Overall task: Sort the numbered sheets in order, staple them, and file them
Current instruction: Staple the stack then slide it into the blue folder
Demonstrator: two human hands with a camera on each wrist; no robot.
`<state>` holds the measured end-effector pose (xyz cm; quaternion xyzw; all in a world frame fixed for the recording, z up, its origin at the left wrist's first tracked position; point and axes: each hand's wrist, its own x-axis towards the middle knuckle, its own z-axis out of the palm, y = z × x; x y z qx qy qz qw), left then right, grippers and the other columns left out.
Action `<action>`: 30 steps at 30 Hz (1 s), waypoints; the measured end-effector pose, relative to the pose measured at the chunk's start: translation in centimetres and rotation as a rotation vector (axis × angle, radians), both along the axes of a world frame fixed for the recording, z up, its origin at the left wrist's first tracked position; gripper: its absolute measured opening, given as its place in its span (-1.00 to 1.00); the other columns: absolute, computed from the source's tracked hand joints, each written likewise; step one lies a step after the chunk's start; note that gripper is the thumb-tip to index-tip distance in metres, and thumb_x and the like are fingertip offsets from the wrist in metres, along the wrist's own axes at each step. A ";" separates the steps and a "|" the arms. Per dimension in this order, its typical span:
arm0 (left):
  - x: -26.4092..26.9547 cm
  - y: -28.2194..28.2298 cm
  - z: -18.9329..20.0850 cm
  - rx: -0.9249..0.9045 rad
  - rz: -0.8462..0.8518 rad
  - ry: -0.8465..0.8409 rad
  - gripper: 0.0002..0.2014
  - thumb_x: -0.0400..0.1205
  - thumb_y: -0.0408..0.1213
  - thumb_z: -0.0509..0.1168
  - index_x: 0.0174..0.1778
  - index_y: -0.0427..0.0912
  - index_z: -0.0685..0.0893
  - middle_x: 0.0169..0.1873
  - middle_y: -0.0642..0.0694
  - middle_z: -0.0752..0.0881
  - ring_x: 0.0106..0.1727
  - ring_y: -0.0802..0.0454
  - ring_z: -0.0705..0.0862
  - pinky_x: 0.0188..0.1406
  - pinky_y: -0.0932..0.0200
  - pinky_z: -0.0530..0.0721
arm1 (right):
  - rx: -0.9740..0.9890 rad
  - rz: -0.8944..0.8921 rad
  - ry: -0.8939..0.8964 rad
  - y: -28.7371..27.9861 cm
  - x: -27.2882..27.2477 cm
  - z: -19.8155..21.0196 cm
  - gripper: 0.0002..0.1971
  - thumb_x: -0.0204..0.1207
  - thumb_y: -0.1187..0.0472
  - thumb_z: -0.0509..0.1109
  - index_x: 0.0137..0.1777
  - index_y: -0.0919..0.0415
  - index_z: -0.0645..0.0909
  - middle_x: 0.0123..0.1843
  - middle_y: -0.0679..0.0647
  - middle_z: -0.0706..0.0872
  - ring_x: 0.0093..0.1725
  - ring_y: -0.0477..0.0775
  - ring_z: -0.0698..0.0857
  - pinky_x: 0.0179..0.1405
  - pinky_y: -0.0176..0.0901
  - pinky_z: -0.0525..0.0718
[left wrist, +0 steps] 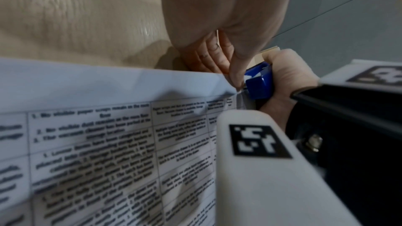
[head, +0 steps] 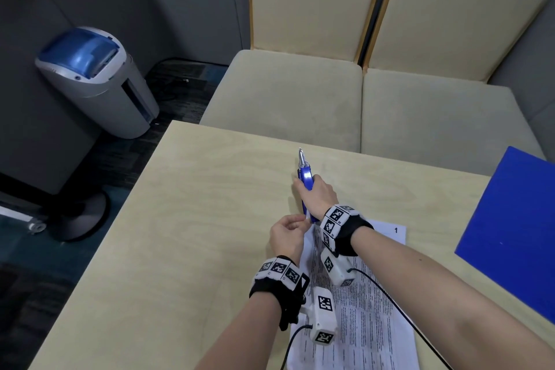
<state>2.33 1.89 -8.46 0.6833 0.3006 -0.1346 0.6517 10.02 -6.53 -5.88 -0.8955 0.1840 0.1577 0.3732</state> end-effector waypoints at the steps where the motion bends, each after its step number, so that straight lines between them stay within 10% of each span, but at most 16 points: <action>1: 0.0 0.1 -0.1 0.002 -0.006 0.004 -0.92 0.41 -0.22 0.52 -0.24 -0.03 0.76 -0.35 0.03 0.81 -0.27 0.05 0.74 0.02 0.01 0.70 | 0.000 -0.002 -0.003 0.1 0.0 0.0 -0.51 0.53 -0.29 0.14 0.02 0.18 0.50 -0.05 0.15 0.68 -0.10 0.24 0.60 -0.12 -0.04 0.51; 10: 0.0 0.3 -0.6 -0.011 -0.038 -0.005 -0.89 0.34 -0.14 0.52 -0.27 0.03 0.75 -0.35 0.02 0.82 -0.20 -0.02 0.78 0.08 -0.16 0.72 | -0.013 -0.002 -0.012 0.2 -0.2 0.0 -0.57 0.55 -0.23 0.16 -0.02 0.17 0.46 -0.10 0.14 0.65 -0.15 0.23 0.58 -0.18 -0.07 0.47; 17: 1.2 1.1 0.6 -0.256 -0.167 -0.040 -0.57 0.55 -0.29 0.43 0.29 -0.26 0.48 0.10 -0.18 0.67 0.18 -0.11 0.69 0.31 -0.07 0.62 | 0.016 -0.009 -0.023 0.2 -0.3 0.1 -0.62 0.54 -0.20 0.17 -0.06 0.15 0.42 -0.13 0.12 0.62 -0.13 0.25 0.59 -0.12 -0.04 0.52; 30: 1.6 1.3 -0.8 -0.134 -0.351 -0.111 -0.72 0.36 -0.35 0.48 -0.07 -0.14 0.59 -0.17 -0.09 0.72 -0.09 0.03 0.69 0.11 0.06 0.64 | 0.020 -0.028 -0.052 0.7 -0.5 -0.5 -0.74 0.46 -0.08 0.29 -0.12 0.12 0.44 -0.11 0.18 0.68 -0.15 0.29 0.62 -0.13 0.00 0.58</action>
